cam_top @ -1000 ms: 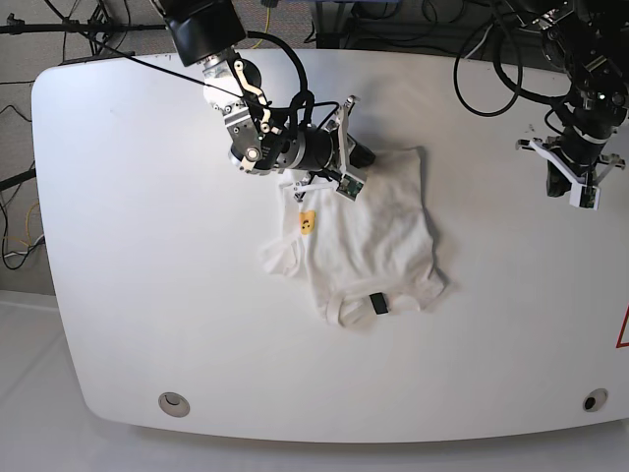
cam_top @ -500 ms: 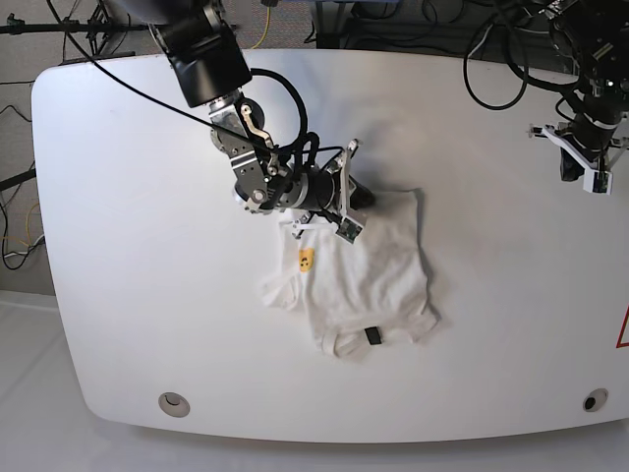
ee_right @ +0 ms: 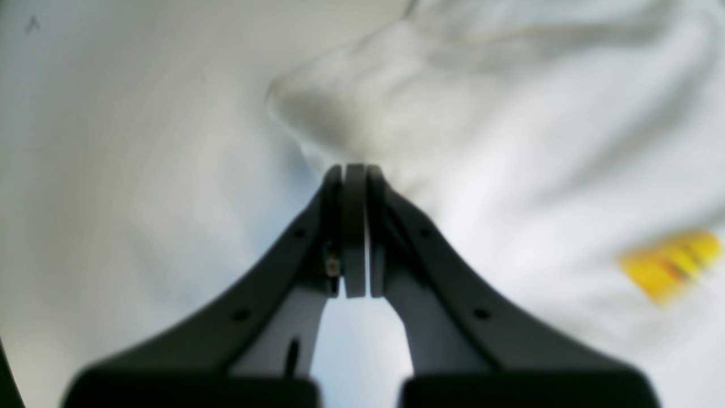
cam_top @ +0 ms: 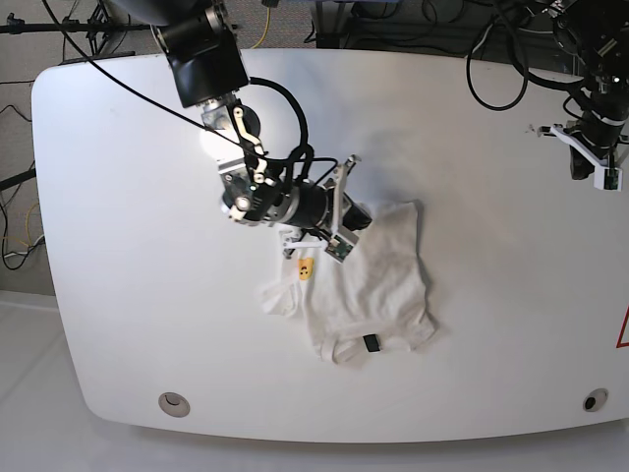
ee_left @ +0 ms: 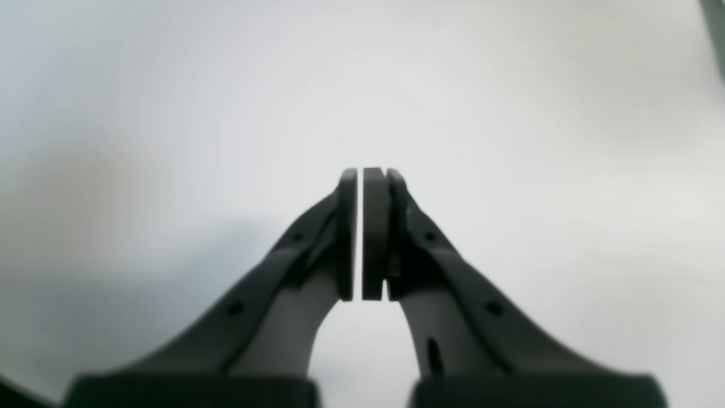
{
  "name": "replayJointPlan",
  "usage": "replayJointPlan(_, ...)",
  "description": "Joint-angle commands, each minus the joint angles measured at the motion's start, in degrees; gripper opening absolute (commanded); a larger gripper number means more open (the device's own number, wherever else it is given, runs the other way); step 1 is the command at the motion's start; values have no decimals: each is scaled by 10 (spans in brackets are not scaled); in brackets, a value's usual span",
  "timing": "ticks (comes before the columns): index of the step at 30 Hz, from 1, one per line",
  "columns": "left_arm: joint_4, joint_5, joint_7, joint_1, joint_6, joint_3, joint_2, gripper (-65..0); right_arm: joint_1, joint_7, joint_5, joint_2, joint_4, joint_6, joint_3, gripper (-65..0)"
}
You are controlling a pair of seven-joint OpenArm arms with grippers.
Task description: Fold the T-shirt properly
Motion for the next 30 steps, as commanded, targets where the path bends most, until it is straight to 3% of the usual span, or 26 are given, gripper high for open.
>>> replayJointPlan(1,32,-8,-14,-5,3,-23,-23,-650,-17,-13,-2,14,74,-5,45,-650)
replayJointPlan(9,53,-8,-13,1,3,-100,-51,-650,-109,-117,-5,70,235,-5,180,-650)
replayJointPlan(15,58,-8,-13,40,3,-173,-54,-650,-228,-169,-2,108,324,-5,333,-650)
replayJointPlan(24,56,-6,-13,107,3,-276,-45,-650,-389,-166,-4,116,326,-1,546,-650)
replayJointPlan(27,55,-6,-13,132,3,-298,-21,-650,-436,-141,-1,113,324,-1,596,-650)
replayJointPlan(30,54,-6,-13,155,3,-309,5,-650,-482,-104,-5,87,321,-1,639,-650)
